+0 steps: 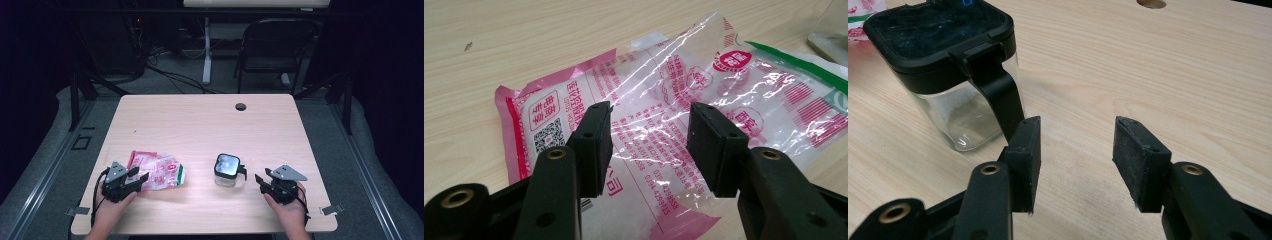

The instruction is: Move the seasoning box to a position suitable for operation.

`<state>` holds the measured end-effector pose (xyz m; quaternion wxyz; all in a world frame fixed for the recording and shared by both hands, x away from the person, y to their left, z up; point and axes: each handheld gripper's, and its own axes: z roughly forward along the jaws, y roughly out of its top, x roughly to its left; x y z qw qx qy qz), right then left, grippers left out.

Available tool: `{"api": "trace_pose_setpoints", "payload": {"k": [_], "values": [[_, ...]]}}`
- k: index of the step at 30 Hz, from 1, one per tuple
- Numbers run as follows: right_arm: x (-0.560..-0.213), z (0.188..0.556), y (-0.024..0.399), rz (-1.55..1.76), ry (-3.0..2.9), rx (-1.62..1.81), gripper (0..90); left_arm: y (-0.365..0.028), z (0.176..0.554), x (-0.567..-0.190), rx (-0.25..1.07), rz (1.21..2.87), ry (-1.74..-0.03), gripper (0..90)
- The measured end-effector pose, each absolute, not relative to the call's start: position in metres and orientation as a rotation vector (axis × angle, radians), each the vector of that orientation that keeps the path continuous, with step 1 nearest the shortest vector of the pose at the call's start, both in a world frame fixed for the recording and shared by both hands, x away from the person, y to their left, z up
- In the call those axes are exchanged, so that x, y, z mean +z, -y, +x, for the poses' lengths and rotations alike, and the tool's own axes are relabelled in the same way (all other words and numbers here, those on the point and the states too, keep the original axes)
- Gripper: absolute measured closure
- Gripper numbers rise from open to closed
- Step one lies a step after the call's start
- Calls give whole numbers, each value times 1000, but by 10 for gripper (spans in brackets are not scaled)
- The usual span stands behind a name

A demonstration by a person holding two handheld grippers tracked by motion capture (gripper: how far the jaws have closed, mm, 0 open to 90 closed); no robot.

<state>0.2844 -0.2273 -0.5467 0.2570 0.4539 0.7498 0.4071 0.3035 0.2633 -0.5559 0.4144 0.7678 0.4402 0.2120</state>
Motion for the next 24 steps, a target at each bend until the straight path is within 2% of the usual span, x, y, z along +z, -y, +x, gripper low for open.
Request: {"api": "trace_pose_setpoints", "payload": {"k": [10, 19, 24], "values": [[-548, 285, 221, 1209, -2058, 1099, 522, -264, 299, -552, 556, 1905, -1091, 541], [-549, 288, 208, 1151, -2103, 1097, 513, -266, 292, -547, 510, 1887, -1074, 564], [-551, 293, 196, 1145, -2118, 1067, 540, -262, 286, -547, 521, 1884, -1054, 566]]}}
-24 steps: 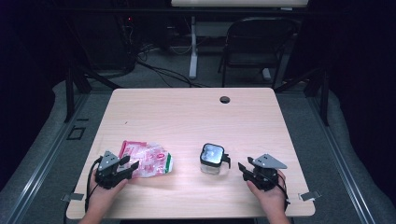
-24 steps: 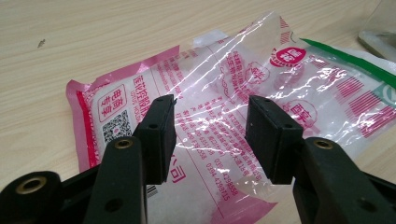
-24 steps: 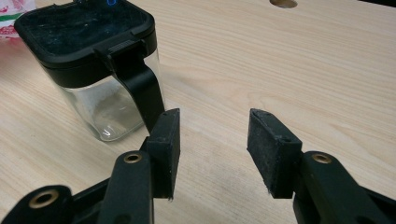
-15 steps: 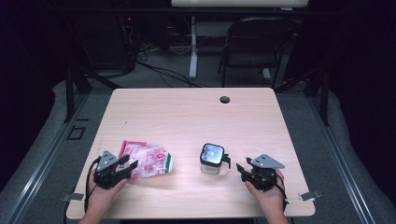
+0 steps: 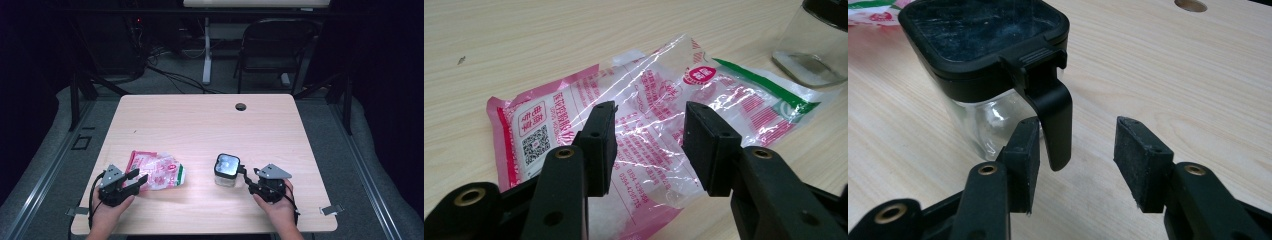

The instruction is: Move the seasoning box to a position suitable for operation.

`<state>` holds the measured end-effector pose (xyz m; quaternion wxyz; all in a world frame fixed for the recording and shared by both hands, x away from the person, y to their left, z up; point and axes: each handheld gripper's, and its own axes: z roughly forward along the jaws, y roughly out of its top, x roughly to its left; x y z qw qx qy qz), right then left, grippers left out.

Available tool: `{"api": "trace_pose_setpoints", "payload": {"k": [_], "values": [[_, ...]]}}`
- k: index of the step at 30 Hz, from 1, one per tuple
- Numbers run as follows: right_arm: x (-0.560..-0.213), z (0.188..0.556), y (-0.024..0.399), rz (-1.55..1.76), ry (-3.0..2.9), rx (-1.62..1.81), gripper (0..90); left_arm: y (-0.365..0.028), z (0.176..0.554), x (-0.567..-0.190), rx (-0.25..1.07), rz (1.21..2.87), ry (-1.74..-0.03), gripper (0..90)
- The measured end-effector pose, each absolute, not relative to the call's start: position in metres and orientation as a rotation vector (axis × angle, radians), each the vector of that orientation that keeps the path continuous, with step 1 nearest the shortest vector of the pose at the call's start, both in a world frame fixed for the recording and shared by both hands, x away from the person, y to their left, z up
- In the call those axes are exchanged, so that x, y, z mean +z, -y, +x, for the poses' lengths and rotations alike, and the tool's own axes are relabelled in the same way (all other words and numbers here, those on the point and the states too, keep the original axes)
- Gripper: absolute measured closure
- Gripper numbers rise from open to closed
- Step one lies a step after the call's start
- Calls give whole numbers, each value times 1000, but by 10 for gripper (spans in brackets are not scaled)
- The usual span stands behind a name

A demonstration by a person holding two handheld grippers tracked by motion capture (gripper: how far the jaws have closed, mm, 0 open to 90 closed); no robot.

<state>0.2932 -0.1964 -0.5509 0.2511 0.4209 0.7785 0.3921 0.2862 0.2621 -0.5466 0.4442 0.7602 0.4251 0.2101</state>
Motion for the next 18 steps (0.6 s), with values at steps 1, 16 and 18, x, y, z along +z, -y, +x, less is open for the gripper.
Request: {"api": "trace_pose_setpoints", "payload": {"k": [1, 16, 18], "values": [[-552, 295, 194, 1157, -2112, 1084, 543, -262, 285, -546, 525, 1893, -1048, 566], [-560, 311, 175, 1183, -2133, 978, 645, -267, 276, -547, 536, 1906, -1070, 565], [-561, 312, 173, 1183, -2129, 968, 669, -268, 276, -548, 535, 1909, -1070, 565]]}}
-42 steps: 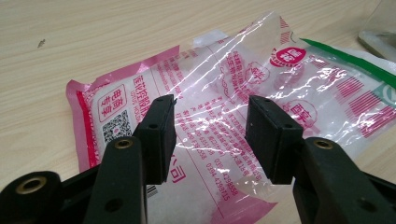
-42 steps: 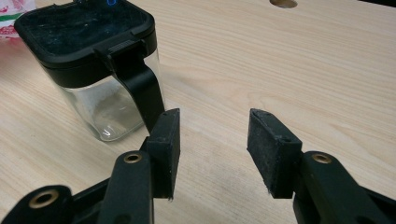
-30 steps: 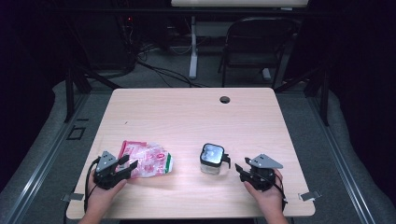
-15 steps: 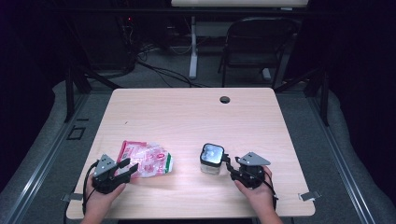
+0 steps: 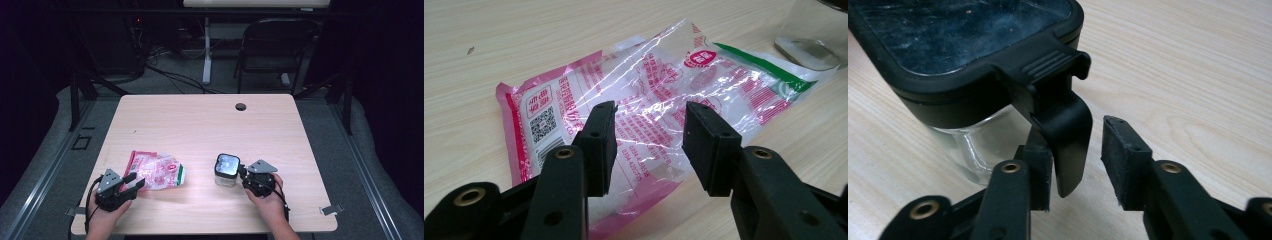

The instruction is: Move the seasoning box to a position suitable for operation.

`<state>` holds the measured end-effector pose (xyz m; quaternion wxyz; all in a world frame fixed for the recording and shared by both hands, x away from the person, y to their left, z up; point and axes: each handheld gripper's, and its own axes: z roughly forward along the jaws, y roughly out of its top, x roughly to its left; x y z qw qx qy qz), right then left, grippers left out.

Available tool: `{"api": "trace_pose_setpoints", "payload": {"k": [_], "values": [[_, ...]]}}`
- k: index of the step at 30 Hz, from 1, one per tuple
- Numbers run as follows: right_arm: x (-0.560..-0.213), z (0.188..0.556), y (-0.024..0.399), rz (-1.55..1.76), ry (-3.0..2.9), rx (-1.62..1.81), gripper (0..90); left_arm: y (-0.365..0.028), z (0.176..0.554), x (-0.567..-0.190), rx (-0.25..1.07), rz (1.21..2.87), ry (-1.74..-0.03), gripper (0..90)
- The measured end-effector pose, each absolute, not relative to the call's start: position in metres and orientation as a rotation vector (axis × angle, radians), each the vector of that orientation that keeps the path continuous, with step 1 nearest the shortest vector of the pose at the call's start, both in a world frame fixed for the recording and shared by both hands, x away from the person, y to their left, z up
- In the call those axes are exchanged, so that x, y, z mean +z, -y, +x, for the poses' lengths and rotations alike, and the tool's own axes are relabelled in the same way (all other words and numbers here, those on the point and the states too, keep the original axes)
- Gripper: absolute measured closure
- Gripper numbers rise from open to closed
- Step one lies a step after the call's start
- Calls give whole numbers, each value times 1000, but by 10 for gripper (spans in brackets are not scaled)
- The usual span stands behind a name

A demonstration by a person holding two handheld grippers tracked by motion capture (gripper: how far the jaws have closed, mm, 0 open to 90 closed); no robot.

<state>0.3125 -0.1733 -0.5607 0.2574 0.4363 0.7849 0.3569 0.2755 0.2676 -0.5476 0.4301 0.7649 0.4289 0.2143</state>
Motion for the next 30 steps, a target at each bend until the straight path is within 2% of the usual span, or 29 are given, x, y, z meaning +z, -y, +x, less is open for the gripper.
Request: {"api": "trace_pose_setpoints", "payload": {"k": [3, 5, 30], "values": [[-561, 314, 173, 1175, -2133, 961, 693, -267, 275, -548, 532, 1903, -1069, 564], [-561, 314, 171, 1171, -2140, 955, 750, -267, 273, -548, 530, 1906, -1068, 563], [-556, 302, 160, 1025, -2213, 980, 758, -261, 271, -546, 529, 1917, -1029, 561]]}}
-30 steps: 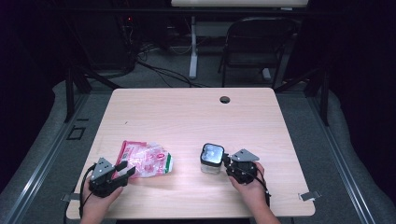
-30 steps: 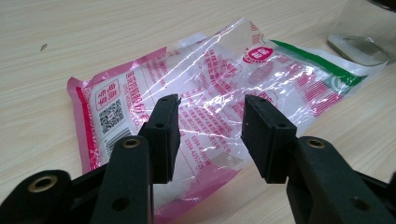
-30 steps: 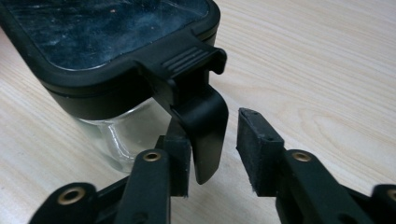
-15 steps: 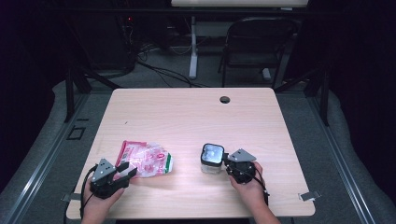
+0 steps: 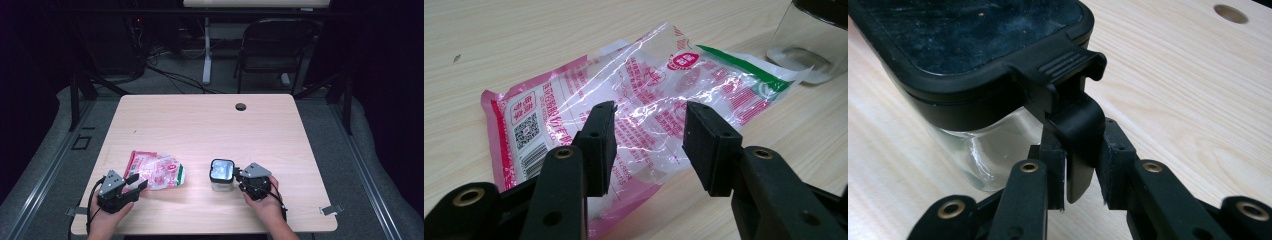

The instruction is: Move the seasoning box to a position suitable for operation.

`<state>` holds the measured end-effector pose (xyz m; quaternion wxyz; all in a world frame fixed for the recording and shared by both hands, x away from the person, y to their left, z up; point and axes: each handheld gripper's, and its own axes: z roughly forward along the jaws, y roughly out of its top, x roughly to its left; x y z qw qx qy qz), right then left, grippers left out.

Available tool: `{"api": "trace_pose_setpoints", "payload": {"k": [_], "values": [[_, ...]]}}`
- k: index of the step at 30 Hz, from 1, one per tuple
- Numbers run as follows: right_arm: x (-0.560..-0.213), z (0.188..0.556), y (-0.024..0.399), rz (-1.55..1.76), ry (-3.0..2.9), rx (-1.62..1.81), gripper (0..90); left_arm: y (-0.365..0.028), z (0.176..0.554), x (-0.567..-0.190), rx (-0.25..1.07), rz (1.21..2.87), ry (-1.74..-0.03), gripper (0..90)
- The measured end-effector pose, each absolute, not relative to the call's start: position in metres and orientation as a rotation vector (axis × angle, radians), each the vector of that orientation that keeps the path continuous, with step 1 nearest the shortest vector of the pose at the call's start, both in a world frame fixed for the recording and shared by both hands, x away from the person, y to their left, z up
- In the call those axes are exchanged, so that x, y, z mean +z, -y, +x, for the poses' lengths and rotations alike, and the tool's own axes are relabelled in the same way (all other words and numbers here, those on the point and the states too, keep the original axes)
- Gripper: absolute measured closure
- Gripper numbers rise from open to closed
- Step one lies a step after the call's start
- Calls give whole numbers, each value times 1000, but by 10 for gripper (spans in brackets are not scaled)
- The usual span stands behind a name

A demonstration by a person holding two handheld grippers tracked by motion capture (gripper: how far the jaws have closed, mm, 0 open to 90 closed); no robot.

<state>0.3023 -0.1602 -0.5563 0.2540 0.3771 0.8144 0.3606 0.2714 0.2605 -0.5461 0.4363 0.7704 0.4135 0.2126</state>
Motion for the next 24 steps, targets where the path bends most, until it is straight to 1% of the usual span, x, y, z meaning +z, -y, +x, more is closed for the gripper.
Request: {"api": "trace_pose_setpoints", "payload": {"k": [16, 24], "values": [[-561, 292, 138, 876, -2335, 1073, 757, -258, 272, -547, 523, 1916, -1020, 561], [-562, 293, 139, 887, -2357, 1096, 744, -258, 272, -547, 522, 1915, -1023, 561]]}}
